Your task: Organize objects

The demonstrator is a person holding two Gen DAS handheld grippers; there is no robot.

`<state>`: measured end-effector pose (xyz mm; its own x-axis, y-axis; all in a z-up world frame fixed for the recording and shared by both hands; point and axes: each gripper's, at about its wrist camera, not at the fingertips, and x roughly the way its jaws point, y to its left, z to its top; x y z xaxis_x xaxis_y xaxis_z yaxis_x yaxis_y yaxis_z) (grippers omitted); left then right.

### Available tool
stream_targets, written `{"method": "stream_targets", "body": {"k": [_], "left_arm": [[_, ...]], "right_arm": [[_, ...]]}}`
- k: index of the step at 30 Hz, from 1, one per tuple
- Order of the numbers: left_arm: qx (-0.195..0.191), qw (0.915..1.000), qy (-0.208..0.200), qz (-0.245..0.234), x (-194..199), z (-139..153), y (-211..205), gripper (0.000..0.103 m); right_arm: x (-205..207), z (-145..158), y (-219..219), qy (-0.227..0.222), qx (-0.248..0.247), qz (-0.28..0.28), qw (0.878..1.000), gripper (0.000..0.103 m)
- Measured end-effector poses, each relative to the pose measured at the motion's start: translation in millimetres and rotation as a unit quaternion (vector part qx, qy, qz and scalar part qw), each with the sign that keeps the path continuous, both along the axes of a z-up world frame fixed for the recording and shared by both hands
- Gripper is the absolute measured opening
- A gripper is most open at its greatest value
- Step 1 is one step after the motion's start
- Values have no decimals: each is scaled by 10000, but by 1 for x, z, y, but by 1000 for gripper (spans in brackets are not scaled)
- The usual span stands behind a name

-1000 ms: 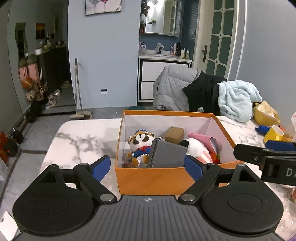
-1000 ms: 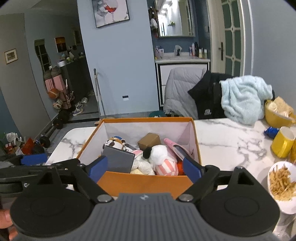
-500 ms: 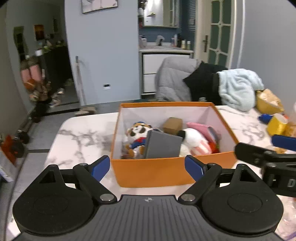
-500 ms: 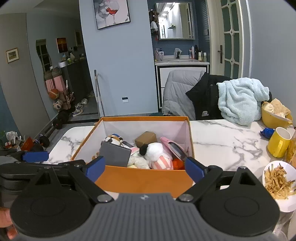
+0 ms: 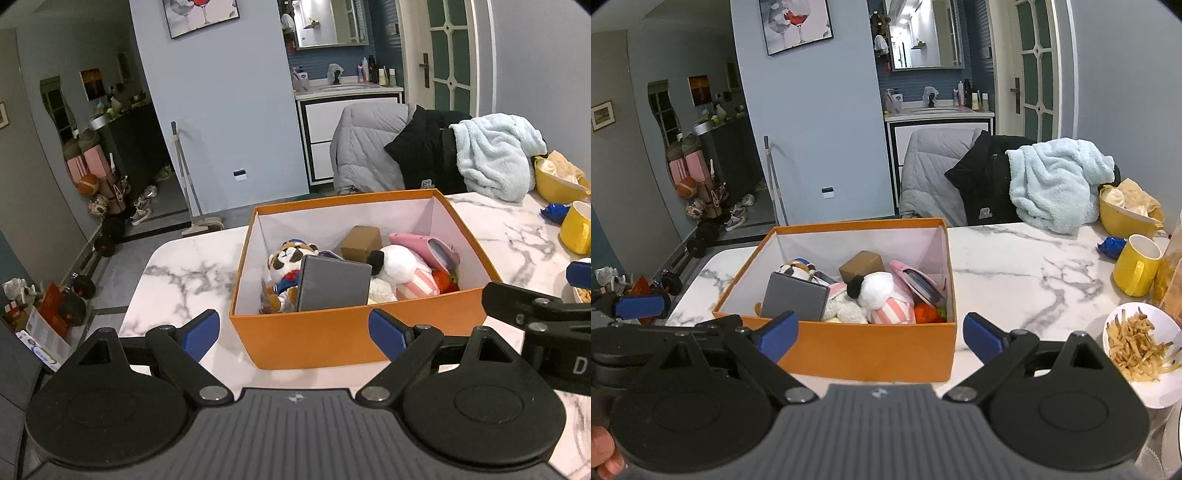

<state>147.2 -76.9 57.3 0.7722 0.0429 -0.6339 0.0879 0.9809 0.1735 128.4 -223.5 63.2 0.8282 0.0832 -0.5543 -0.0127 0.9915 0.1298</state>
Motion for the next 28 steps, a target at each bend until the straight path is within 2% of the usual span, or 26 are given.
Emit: {"method": "stream_targets", "body": {"k": [10,28], "left_arm": [[258,9995,-151,47,-8,8,1,103],[7,9999,-70,122,-10,5,7,103]], "right_arm": [[-7,3,6,-26,-58,51,10000,97],[-7,-3,8,124,-58,59,9999,97]]}}
